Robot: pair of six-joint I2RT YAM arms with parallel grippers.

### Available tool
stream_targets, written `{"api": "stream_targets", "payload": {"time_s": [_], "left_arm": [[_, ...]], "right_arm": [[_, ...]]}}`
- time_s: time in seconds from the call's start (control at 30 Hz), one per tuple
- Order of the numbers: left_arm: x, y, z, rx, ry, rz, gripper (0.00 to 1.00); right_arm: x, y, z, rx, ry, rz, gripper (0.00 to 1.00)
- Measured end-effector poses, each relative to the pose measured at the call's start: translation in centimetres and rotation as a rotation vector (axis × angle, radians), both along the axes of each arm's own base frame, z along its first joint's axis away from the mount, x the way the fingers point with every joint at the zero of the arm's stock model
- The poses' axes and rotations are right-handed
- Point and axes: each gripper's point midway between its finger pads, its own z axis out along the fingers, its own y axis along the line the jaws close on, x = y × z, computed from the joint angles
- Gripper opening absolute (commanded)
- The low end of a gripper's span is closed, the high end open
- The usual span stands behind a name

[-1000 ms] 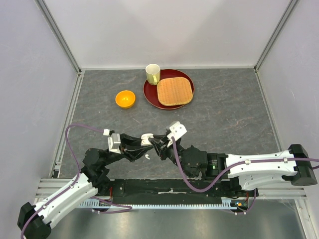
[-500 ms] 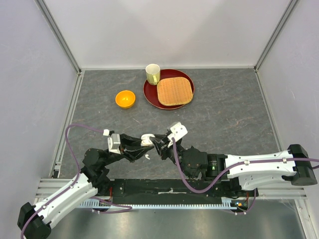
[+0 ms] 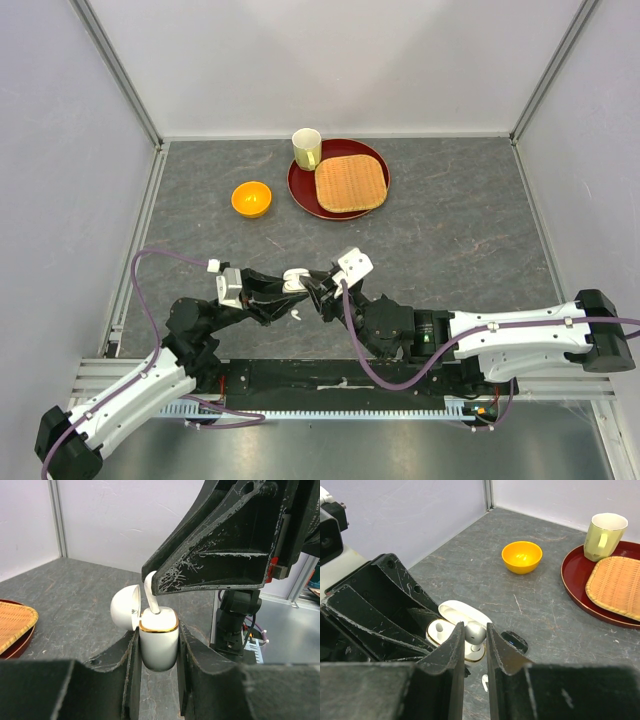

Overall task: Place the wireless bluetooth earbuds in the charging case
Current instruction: Place the earbud in the charging case.

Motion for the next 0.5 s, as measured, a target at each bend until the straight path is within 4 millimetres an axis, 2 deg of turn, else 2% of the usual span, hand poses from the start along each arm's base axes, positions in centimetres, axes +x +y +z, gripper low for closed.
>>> {"api": "stream_targets", "payload": {"time_s": [0.5], "left_arm": [[0.38,0.57,0.78,-0.032,-0.006,0.044,0.02]], "right_arm": [[-0.51,0.65,-0.55,-0.032,-0.009,0.025,0.0]]}}
